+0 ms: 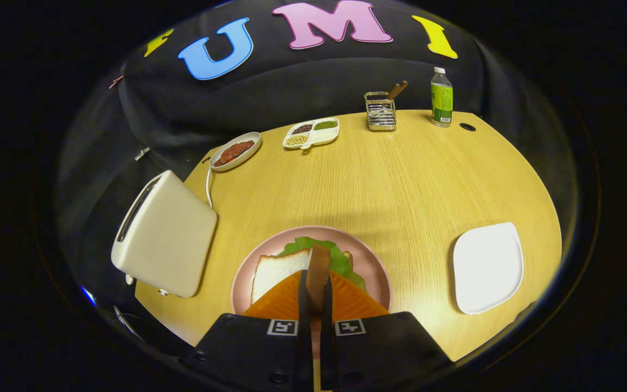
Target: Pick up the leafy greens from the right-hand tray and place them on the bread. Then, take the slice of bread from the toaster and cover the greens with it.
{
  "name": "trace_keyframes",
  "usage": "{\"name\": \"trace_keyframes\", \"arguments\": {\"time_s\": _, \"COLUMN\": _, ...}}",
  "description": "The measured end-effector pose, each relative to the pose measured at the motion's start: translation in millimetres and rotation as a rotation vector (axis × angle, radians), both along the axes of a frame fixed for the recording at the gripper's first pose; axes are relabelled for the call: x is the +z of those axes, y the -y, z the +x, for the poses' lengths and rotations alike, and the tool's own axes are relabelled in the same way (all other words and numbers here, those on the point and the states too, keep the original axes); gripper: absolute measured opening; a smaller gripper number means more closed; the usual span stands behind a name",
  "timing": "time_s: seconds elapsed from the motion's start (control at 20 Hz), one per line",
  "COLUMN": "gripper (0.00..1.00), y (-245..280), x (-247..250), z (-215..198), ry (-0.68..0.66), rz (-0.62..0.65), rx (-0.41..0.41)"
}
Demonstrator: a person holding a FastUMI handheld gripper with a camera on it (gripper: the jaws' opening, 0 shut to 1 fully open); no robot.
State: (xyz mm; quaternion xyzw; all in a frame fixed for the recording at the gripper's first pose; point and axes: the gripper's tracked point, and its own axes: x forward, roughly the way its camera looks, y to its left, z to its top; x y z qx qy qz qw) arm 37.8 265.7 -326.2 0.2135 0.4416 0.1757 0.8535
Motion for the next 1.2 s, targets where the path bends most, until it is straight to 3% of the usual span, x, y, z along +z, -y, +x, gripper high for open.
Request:
{"name": "trace_keyframes", "arguments": {"time_s": 0.25, "gripper": 0.15, "y": 3.4, "x": -19.8, "z": -3.8, "ry": 0.069, "rz": -0.149, "rx": 0.084}}
{"name": "trace_keyframes", "arguments": {"time_s": 0.35, "gripper": 0.24, "y": 8.4, "x": -26.7, "z": -3.5, "ry": 0.086, "rz": -0.216, "rx": 0.097}}
{"name": "trace_keyframes", "arguments": {"time_s": 0.45, "gripper": 0.41, "y": 15.9, "x": -33.1, "z": -1.7, "ry": 0.104, "rz": -0.285, "rx": 0.103}}
{"name": "trace_keyframes", "arguments": {"time_s": 0.5, "gripper": 0.54, "y": 19.0, "x": -34.1, "z": -1.4, "ry": 0.115, "rz": -0.308, "rx": 0.109}}
{"name": "trace_keyframes", "arguments": {"time_s": 0.55, "gripper": 0.58, "y": 23.3, "x": -33.9, "z": 0.8, "ry": 0.121, "rz": -0.337, "rx": 0.111}}
{"name": "trace_keyframes", "arguments": {"time_s": 0.7, "gripper": 0.97, "y": 31.3, "x": -31.4, "z": 6.4, "ry": 0.126, "rz": -0.362, "rx": 0.124}}
{"name": "trace_keyframes", "arguments": {"time_s": 1.0, "gripper": 0.98, "y": 39.4, "x": -20.9, "z": 10.0, "ry": 0.14, "rz": -0.361, "rx": 0.101}}
{"name": "trace_keyframes", "arguments": {"time_s": 1.2, "gripper": 0.99, "y": 43.5, "x": 17.2, "z": 13.1, "ry": 0.205, "rz": -0.327, "rx": 0.077}}
